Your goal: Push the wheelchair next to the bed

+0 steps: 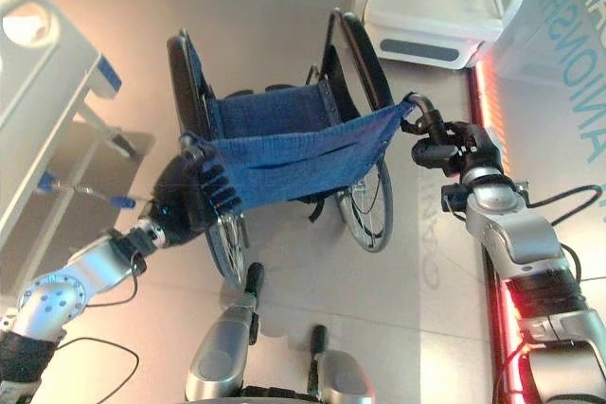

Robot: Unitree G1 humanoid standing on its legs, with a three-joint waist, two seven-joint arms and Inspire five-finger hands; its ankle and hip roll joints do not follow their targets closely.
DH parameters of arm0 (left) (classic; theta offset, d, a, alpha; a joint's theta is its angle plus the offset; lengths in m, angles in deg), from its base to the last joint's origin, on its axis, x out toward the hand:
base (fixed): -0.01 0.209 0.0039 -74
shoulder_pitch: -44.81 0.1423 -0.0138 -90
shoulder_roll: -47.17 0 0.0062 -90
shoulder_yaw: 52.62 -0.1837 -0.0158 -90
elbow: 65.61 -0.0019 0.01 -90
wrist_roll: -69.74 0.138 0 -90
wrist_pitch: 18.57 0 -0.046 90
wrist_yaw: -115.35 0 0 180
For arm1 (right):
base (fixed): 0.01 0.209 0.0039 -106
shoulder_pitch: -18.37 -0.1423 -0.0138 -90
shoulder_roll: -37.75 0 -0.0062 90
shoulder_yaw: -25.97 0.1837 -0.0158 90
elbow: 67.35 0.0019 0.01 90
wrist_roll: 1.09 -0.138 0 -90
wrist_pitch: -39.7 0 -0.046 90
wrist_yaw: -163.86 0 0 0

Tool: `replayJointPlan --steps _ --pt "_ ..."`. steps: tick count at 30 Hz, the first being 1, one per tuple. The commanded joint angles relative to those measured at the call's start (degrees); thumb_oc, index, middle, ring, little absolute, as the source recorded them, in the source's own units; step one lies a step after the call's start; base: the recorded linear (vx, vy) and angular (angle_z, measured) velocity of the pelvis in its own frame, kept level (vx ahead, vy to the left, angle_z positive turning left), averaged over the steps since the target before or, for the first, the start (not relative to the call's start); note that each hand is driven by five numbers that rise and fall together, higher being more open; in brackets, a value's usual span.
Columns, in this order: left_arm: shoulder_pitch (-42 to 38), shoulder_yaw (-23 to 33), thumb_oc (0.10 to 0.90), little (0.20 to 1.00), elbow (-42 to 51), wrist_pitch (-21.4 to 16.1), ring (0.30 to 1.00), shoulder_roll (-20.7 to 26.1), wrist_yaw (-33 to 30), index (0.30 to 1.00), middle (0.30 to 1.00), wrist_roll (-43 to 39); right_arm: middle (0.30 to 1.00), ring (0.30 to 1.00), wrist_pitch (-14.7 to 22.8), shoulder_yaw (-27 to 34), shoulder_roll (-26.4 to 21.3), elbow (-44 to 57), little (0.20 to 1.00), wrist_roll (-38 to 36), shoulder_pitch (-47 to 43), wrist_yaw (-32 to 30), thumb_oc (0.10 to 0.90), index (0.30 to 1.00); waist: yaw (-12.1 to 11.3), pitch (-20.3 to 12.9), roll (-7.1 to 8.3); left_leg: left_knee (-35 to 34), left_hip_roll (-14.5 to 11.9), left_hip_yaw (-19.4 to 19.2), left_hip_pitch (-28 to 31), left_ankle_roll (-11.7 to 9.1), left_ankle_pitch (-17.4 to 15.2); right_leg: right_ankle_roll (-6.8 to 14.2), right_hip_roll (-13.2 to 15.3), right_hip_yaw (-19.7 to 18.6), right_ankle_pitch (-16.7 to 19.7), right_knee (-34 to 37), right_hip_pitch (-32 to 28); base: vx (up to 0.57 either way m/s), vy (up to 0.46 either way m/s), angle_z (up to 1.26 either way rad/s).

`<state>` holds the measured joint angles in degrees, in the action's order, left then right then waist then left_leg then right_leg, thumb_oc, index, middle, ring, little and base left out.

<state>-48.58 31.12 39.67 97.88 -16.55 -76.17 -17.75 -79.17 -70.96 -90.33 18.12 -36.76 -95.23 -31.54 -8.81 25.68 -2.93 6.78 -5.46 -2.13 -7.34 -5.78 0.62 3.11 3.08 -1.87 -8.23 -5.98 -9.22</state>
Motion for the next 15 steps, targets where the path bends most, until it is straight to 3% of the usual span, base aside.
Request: replayJointPlan --steps 1,3,5,6,8,11,13,15 --pt "-5.20 12.93 0.400 0.300 -3.93 -7.86 0.300 2.74 -0.61 0.300 0.300 3.14 0.300 0.300 5.84 -2.96 2.21 7.55 0.300 0.99 2.33 6.47 0.400 0.300 -0.80 -10.11 6.62 2.12 6.45 -1.59 -7.06 3.99 6.82 0.22 -1.95 9.50 -3.00 -3.67 -7.13 0.37 0.172 -0.46" --pt "-5.55 13.43 0.400 0.300 -4.88 -6.62 0.300 2.51 -0.19 0.300 0.300 3.32 0.300 0.300 5.23 -3.04 2.74 7.57 0.300 0.53 2.14 5.81 0.400 0.300 -1.08 -10.94 7.10 3.26 7.41 -2.10 -6.13 5.20 5.48 1.32 -0.79 11.40 -2.18 -8.65 -5.93 0.42 0.258 -0.25" --pt "-5.42 14.19 0.400 0.300 -5.36 -5.70 0.300 2.78 0.34 0.300 0.300 3.29 0.300 0.300 4.53 -3.02 3.11 7.95 0.300 0.88 2.25 5.67 0.400 0.300 -1.16 -11.70 7.26 2.46 8.06 -2.98 -4.97 6.08 5.28 2.72 0.12 12.57 0.82 -13.46 -4.61 0.33 0.258 -0.11" --pt "-5.13 14.75 0.400 0.300 -5.44 -5.25 0.300 3.42 0.84 0.300 0.300 2.87 0.300 0.300 4.11 -3.15 2.96 8.50 0.300 0.66 2.21 5.32 0.400 0.300 -1.19 -12.50 7.22 1.17 8.71 -3.43 -3.42 7.09 5.02 4.28 0.99 13.32 4.16 -18.73 -2.59 0.27 0.240 0.06" --pt "-5.42 14.98 0.400 0.300 -4.98 -5.30 0.300 4.11 0.56 0.300 0.300 1.50 0.300 0.300 3.97 -3.45 2.93 9.03 0.300 0.86 1.81 4.44 0.400 0.300 -0.62 -12.85 6.82 0.37 9.16 -3.72 -2.50 7.52 4.39 4.20 0.34 12.25 4.86 -21.55 0.51 0.26 0.205 0.11" --pt "-6.35 14.51 0.400 0.300 -5.43 -3.86 0.300 4.85 0.64 0.300 0.300 0.27 0.300 0.300 4.03 -2.12 2.96 8.87 0.300 2.39 2.23 4.96 0.400 0.300 -0.32 -13.62 7.14 1.60 10.92 -3.40 -3.60 7.91 3.28 2.89 -0.71 12.53 4.05 -17.20 1.48 0.22 0.053 0.29" --pt "-6.89 13.99 0.400 0.300 -5.35 -3.61 0.300 5.04 0.39 0.300 0.300 0.27 0.300 0.300 4.06 -1.70 2.39 8.86 0.300 1.79 1.33 4.70 0.400 0.300 -0.30 -13.50 7.35 4.01 11.47 -2.94 -4.88 7.53 2.09 0.99 -0.98 12.89 1.42 -10.07 1.69 0.20 -0.051 0.19" --pt "-7.32 13.36 0.400 0.300 -5.34 -4.91 0.300 4.36 0.31 0.300 0.300 0.68 0.300 0.300 4.40 -1.82 1.66 8.60 0.300 0.77 -0.10 4.17 0.400 0.300 0.30 -12.05 7.30 8.04 11.90 -2.44 -6.63 6.59 1.06 -0.32 -0.48 11.58 2.33 -2.92 2.91 0.16 -0.043 0.11"
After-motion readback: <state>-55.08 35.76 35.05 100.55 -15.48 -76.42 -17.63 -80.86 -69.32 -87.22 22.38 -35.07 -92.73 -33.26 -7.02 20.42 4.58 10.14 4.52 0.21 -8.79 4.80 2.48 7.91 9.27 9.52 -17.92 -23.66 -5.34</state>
